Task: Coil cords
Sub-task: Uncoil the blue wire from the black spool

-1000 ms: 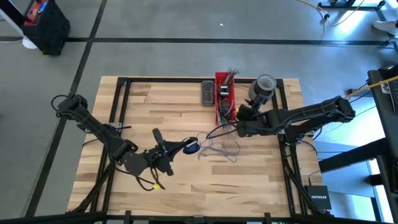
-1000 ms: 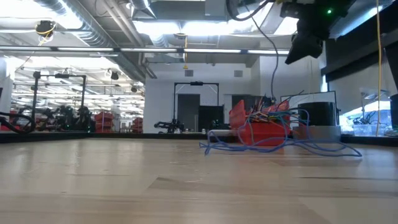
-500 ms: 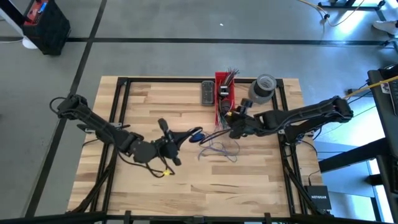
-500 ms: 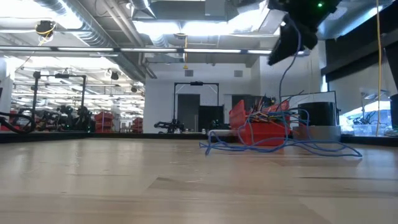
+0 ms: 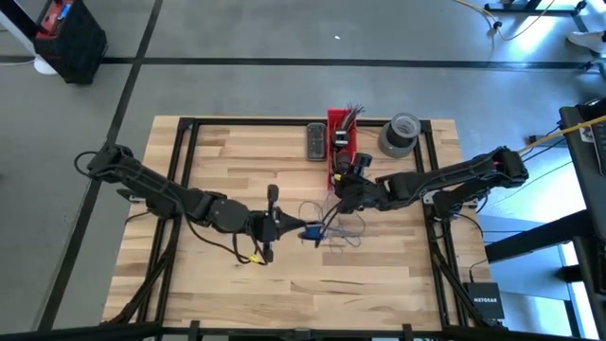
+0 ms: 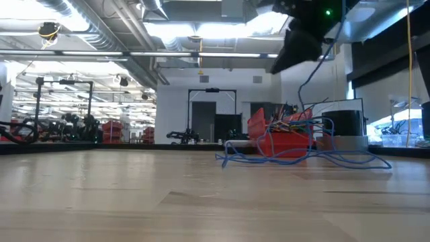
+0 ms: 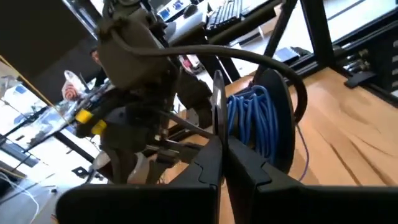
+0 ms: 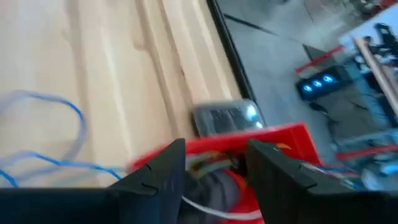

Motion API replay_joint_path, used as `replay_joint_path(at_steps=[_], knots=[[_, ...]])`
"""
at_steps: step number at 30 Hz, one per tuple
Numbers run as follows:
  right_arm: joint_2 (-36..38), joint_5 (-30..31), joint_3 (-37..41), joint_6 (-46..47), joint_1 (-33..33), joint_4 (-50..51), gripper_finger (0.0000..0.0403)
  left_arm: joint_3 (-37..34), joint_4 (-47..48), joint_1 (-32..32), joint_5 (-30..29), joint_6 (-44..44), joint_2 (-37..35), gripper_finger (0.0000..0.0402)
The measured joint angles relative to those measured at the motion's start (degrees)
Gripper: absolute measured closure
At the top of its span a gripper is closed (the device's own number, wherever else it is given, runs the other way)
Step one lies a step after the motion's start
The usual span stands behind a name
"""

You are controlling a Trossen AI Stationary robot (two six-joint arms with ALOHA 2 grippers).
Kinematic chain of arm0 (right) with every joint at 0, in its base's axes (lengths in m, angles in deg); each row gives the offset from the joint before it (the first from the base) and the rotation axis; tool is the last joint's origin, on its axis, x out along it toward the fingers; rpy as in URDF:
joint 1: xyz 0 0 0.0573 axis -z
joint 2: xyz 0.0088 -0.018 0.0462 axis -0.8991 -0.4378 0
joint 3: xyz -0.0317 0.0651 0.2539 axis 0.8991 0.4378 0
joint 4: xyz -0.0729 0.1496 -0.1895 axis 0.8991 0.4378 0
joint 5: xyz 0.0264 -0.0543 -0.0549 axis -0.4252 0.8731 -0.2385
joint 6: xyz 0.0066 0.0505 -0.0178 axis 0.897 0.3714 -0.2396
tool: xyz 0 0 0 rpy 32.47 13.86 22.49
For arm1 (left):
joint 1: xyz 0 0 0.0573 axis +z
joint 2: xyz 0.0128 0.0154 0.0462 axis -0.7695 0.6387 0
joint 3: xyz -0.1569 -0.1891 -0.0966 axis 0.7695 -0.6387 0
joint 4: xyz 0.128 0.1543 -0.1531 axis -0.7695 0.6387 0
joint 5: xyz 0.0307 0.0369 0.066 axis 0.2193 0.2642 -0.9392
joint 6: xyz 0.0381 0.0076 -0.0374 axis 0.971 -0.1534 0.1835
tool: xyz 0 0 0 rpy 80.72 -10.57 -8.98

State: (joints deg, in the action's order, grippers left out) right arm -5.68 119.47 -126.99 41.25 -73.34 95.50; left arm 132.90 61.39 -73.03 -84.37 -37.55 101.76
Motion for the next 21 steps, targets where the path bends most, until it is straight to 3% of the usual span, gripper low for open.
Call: replay_joint_path(at_steps=[8, 11, 15, 21], knots=[[-1.8, -10.9, 0.0, -1.7, 0.0, -4.6, 0.023, 0.0, -3.7, 3.3, 0.7, 0.4, 0.3, 0.0396], [-4.2, -11.3, 0.0, -3.0, 0.0, -5.3, 0.023, 0.0, -5.8, 4.5, 1.1, 0.4, 0.4, 0.0396], [-6.8, -9.0, 0.0, -4.3, -0.1, -7.2, 0.023, 0.0, -6.8, 6.0, 10.1, -1.8, 0.4, 0.0396], [-6.4, -7.2, -0.4, -6.6, 0.0, -10.0, 0.023, 0.0, 0.1, 7.5, 14.7, -8.0, 1.4, 0.0396]])
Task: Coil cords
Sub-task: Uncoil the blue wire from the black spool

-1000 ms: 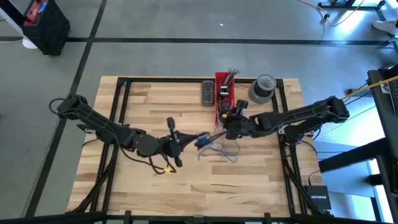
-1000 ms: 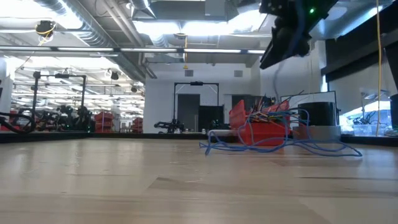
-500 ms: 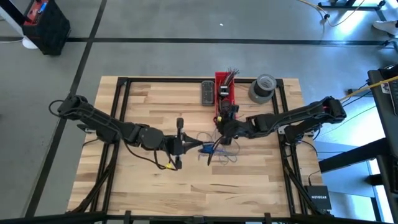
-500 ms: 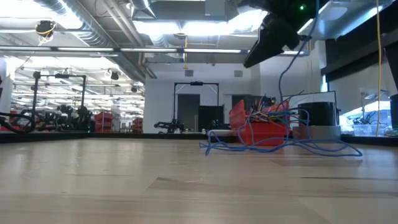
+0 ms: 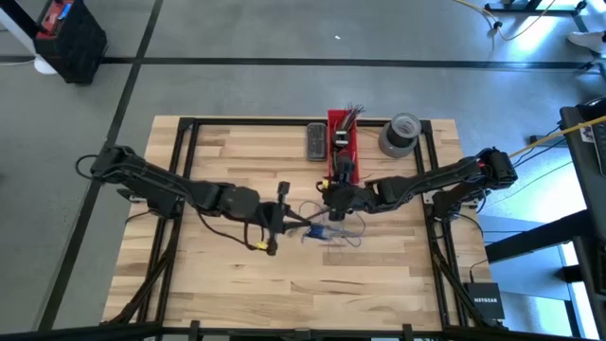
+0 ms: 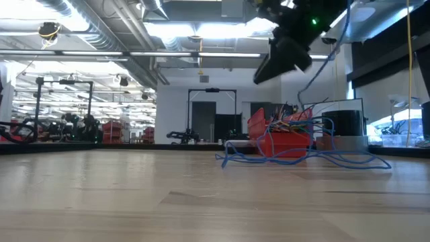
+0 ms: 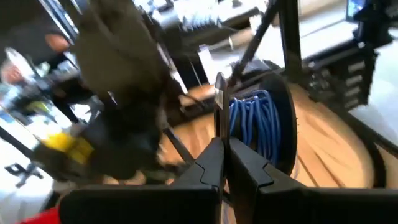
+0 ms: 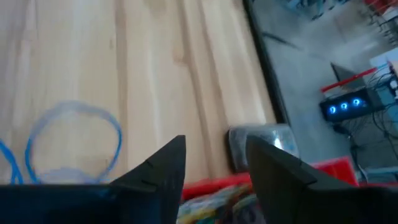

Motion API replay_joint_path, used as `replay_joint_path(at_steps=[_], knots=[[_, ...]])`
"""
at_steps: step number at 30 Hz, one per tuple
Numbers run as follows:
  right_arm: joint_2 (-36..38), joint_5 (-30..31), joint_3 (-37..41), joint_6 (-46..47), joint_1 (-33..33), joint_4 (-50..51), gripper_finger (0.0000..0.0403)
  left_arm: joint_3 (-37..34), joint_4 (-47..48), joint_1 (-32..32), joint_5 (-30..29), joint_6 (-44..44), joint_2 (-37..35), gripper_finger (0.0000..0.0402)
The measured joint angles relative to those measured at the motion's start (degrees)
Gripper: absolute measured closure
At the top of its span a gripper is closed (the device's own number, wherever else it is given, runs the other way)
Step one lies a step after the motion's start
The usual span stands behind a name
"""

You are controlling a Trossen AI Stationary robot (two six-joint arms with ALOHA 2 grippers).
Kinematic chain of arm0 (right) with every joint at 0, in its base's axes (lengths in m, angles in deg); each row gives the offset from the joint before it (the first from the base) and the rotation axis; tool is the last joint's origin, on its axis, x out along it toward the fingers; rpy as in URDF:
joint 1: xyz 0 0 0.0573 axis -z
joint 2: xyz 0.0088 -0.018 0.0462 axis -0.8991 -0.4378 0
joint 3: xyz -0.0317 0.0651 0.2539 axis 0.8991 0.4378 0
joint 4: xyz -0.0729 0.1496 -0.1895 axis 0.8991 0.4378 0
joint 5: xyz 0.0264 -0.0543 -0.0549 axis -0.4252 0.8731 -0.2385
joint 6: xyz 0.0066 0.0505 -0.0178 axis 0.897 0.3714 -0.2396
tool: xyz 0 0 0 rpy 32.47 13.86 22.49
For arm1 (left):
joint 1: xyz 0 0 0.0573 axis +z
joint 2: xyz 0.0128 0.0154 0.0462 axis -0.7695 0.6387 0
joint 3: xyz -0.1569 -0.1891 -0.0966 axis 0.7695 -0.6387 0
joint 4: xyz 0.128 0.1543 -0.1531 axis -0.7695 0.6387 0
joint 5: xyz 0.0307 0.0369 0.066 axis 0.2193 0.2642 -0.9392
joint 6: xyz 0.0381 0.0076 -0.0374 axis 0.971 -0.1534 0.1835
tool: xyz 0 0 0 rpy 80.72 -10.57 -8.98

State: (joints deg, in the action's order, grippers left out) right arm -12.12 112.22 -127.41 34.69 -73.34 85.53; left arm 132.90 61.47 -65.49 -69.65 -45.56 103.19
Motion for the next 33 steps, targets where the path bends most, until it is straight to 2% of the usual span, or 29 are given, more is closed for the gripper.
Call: replay_joint_path(at_steps=[5, 10, 14, 19, 24, 26, 33], knots=[[0.1, 1.0, -2.8, -0.8, 0.0, -0.4, 0.023, 0.0, -0.6, 1.1, 6.5, -1.4, 1.9, 0.0396], [0.5, 4.5, -4.1, -3.0, -0.2, 0.8, 0.023, 0.0, 4.8, 1.1, 6.5, -1.4, 2.2, 0.0396], [1.4, 2.9, -4.2, -2.2, -0.8, 1.5, 0.023, 0.2, 7.4, 1.0, 4.6, 3.9, 3.0, 0.0396], [-0.4, -3.7, -2.9, 0.7, -0.8, 1.1, 0.023, 0.1, 5.8, -0.5, 3.0, 15.3, 7.5, 0.0396], [-4.6, -3.8, -2.4, -0.3, -0.8, -0.4, 0.023, 0.0, 5.0, -1.7, -6.1, 26.3, 13.0, 0.0396], [-6.1, -3.9, -2.4, -0.7, -0.8, -0.2, 0.023, 0.0, 4.4, -1.8, -8.5, 28.2, 14.8, 0.0396], [-8.9, -4.7, -2.4, -0.9, -0.8, 1.0, 0.023, 0.0, 4.5, -1.8, -9.1, 29.4, 18.2, 0.0384]])
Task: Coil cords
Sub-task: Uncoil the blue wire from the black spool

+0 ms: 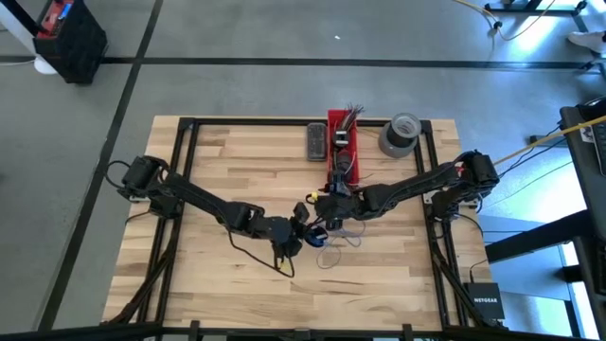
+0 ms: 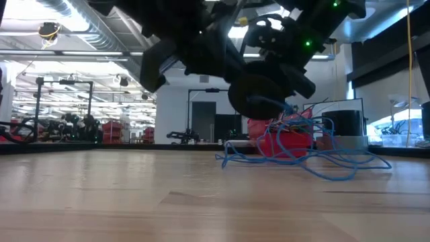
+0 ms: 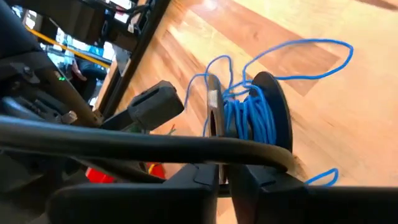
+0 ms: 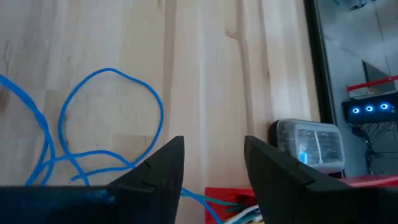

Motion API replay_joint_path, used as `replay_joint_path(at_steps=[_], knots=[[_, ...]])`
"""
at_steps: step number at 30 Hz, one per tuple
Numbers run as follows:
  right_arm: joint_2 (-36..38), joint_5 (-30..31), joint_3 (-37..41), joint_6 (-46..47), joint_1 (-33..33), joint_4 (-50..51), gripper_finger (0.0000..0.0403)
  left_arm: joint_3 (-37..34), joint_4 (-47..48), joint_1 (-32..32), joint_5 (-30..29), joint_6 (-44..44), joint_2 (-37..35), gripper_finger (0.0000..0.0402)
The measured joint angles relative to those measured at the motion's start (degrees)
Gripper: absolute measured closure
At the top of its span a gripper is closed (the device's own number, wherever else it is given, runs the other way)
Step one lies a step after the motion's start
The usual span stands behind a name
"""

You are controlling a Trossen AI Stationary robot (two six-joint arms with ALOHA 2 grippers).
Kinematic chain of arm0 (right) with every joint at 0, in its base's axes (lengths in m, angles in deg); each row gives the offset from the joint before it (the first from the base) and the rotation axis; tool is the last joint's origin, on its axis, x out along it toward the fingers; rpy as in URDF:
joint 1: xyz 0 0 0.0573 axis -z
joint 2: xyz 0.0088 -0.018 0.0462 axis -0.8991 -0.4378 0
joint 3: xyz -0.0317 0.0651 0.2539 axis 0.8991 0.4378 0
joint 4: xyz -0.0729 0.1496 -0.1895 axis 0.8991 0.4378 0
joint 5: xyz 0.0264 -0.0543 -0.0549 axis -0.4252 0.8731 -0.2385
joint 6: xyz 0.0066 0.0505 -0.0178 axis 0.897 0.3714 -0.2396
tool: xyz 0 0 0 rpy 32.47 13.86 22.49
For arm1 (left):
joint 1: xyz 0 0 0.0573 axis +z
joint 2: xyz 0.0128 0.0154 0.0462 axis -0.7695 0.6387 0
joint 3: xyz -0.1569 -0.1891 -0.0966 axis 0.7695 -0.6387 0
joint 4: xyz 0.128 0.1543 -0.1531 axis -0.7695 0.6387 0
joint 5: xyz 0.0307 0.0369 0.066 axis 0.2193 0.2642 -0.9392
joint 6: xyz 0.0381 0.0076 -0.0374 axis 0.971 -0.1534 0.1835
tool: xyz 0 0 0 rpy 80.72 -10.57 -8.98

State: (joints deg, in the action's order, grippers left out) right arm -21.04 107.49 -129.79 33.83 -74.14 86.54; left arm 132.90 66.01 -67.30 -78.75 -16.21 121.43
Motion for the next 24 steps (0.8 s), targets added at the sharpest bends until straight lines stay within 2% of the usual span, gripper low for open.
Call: replay_joint_path(at_steps=[7, 14, 16, 19, 21, 24], knots=[[-0.4, -0.3, 0.0, 0.1, 0.0, 0.1, 0.023, 0.0, 0.4, -1.2, -2.0, -3.6, -0.5, 0.0312], [-0.4, 0.7, -0.1, 0.2, 0.0, -0.4, 0.023, -0.1, 3.3, -6.4, -16.8, -4.8, -3.6, 0.0288], [-0.2, 1.7, -0.1, 0.2, 0.0, -0.2, 0.023, -0.1, 6.8, -7.7, -18.9, -8.0, -5.3, 0.0288], [0.2, 2.3, -0.1, 0.2, 0.0, 0.2, 0.023, 0.0, 14.1, -9.2, -22.8, -19.3, -8.1, 0.0288], [0.6, 2.3, 0.0, 0.1, 0.0, 0.2, 0.023, 0.0, 19.1, -10.0, -22.8, -26.2, -10.3, 0.0288], [1.9, 2.3, -0.2, -0.3, 0.0, -1.7, 0.023, -0.2, 21.8, -11.4, -24.8, -28.4, -12.7, 0.0288]])
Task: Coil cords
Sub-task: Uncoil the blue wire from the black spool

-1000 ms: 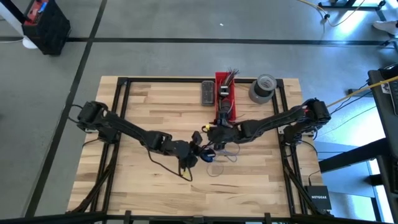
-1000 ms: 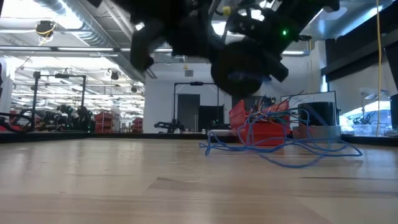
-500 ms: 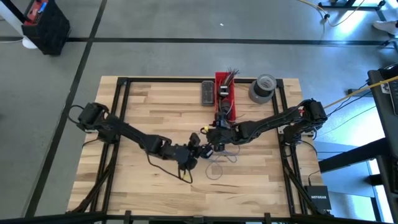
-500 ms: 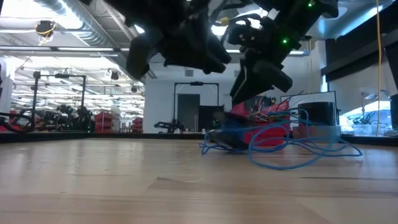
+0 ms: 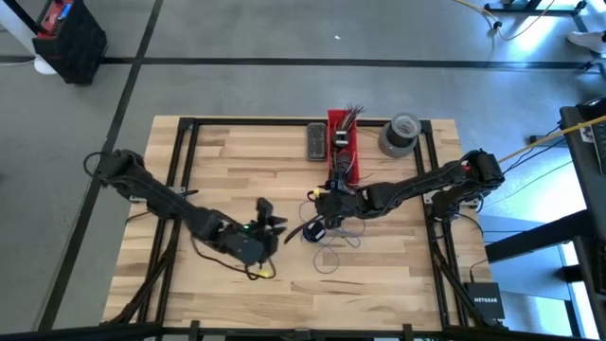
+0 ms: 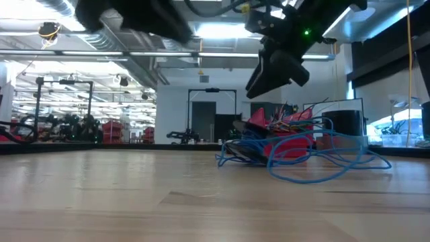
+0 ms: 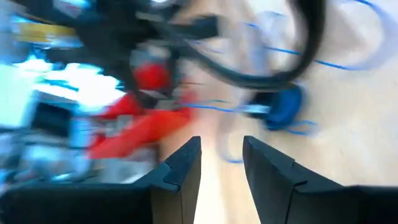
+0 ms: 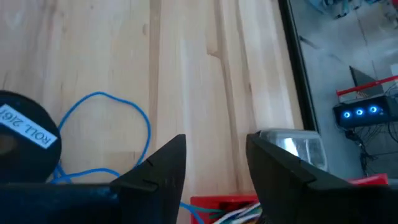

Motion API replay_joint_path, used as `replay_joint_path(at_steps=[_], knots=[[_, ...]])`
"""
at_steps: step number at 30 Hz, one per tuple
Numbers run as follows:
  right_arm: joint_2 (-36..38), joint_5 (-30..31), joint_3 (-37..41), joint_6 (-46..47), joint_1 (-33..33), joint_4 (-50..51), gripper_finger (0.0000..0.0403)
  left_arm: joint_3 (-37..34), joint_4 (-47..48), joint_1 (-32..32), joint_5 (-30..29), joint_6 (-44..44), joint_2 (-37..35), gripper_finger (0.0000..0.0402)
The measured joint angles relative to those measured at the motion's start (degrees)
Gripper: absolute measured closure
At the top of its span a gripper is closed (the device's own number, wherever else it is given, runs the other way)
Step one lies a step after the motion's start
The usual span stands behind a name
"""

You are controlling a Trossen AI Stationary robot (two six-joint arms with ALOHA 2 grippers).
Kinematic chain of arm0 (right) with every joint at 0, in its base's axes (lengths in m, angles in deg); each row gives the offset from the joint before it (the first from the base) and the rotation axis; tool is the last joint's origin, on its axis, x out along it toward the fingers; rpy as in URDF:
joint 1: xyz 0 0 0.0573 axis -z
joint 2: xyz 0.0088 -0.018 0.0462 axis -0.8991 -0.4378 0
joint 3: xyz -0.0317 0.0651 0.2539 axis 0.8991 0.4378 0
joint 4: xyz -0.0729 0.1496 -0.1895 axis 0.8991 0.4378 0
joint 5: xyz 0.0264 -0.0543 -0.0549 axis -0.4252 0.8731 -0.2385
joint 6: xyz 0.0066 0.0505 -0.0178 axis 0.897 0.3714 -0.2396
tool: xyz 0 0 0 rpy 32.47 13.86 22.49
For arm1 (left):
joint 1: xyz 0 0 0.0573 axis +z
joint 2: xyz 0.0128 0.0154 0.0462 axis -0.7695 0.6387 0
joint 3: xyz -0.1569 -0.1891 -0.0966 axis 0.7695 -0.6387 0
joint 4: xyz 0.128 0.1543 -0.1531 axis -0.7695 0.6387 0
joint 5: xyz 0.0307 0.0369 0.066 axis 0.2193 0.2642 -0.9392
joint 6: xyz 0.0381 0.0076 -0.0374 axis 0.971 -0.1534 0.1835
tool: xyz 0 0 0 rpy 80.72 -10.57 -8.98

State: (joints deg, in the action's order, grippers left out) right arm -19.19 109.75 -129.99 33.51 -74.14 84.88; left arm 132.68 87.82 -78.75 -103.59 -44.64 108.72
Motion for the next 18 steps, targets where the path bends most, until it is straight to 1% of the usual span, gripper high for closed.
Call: replay_joint_path(at_steps=[1, 4, 5, 6, 7, 9, 10, 11, 12, 14, 16, 18], knots=[[0.1, -0.2, 0.0, -0.4, 0.0, -0.3, 0.023, 0.0, -0.4, -0.4, -3.8, 0.2, -1.1, 0.0288], [0.0, 0.0, 0.0, -1.2, 0.0, -1.2, 0.023, 0.2, -1.7, -1.2, -20.5, 0.2, -4.4, 0.0288], [0.2, 0.2, 0.0, -1.1, -0.1, -0.5, 0.023, 0.2, -0.6, -1.3, -23.8, -0.7, -5.3, 0.0288], [0.7, 0.3, -0.3, -0.9, -0.2, 0.9, 0.023, 0.2, 1.6, -1.4, -24.1, -2.7, -6.3, 0.0288], [1.4, 0.3, -0.7, -0.2, -0.6, 2.7, 0.023, 0.2, 4.6, -1.4, -21.2, -5.6, -6.9, 0.0288], [4.3, 0.4, -1.5, 1.2, -1.7, 5.8, 0.023, 0.0, 9.2, -1.2, -10.7, -12.8, -7.7, 0.0288], [6.1, 0.5, -1.7, 1.8, -2.5, 7.1, 0.023, -0.7, 9.5, -0.7, -6.1, -15.7, -7.8, 0.0288], [8.4, 0.6, -1.8, 2.0, -3.2, 8.2, 0.023, -1.8, 9.0, -0.1, -3.0, -17.4, -7.6, 0.0288], [10.7, 0.6, -1.8, 2.5, -3.9, 9.6, 0.023, -3.3, 7.6, 0.5, -1.5, -18.0, -7.0, 0.0288], [15.3, 0.0, -1.1, 4.0, -5.3, 11.2, 0.023, -6.7, 1.2, 1.6, -0.6, -16.2, -5.2, 0.0288], [19.7, -1.6, 0.5, 5.7, -6.1, 11.4, 0.023, -9.4, -6.6, 3.2, 0.8, -11.4, -2.7, 0.0288], [23.5, -2.7, 2.9, 7.7, -6.5, 10.9, 0.023, -10.2, -14.1, 4.4, 5.1, -5.2, 0.2, 0.0288]])
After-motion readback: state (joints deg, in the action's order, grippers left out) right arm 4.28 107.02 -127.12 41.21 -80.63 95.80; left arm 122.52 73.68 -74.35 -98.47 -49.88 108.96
